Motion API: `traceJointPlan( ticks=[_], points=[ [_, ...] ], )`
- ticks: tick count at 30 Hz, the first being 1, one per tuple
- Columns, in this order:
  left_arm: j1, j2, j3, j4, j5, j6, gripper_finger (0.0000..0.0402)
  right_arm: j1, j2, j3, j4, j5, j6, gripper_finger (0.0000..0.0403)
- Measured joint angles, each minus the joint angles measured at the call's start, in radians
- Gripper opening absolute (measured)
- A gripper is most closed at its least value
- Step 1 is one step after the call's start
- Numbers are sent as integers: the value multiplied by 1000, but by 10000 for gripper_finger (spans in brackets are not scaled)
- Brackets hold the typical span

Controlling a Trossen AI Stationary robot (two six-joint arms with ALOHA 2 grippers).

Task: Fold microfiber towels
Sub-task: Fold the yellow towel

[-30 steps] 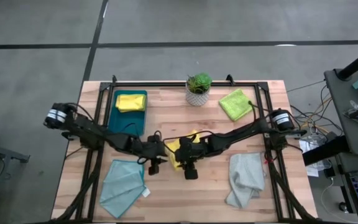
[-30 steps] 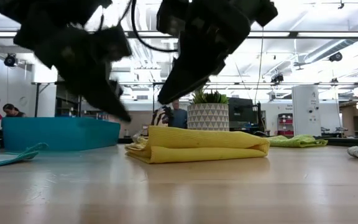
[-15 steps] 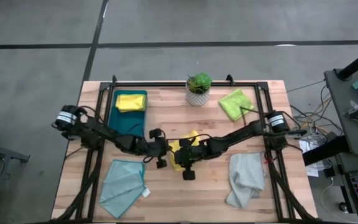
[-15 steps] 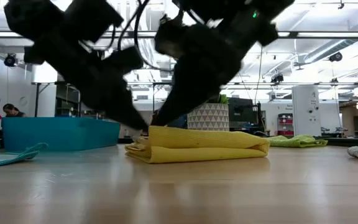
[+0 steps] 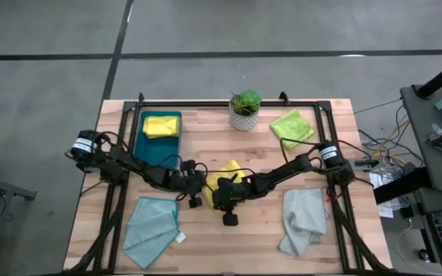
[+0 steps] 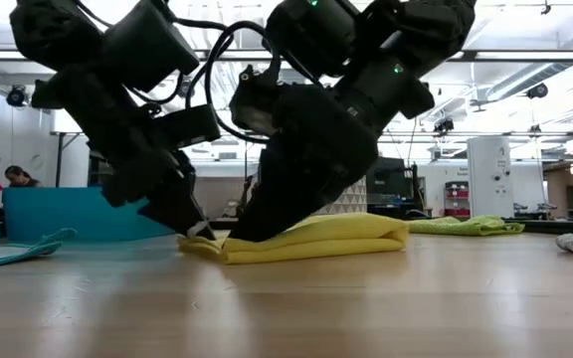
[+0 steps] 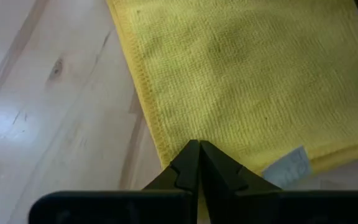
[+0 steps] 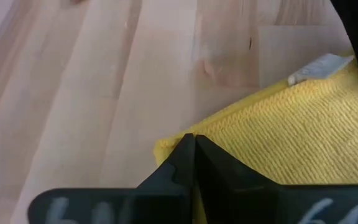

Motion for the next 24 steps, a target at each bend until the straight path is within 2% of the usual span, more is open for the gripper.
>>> traceJointPlan(
  ticks=[7,17,24],
  points=[
    [0,-18,3,-42,18,1,1,0,-19,-4,-13,-3,-26,8],
    [1,-109,-1,-86,15,4,1,0,-77,-4,-31,-11,-64,12],
    [1,-163,0,-85,14,9,1,-7,-167,-5,-120,-10,-64,69]
  ],
)
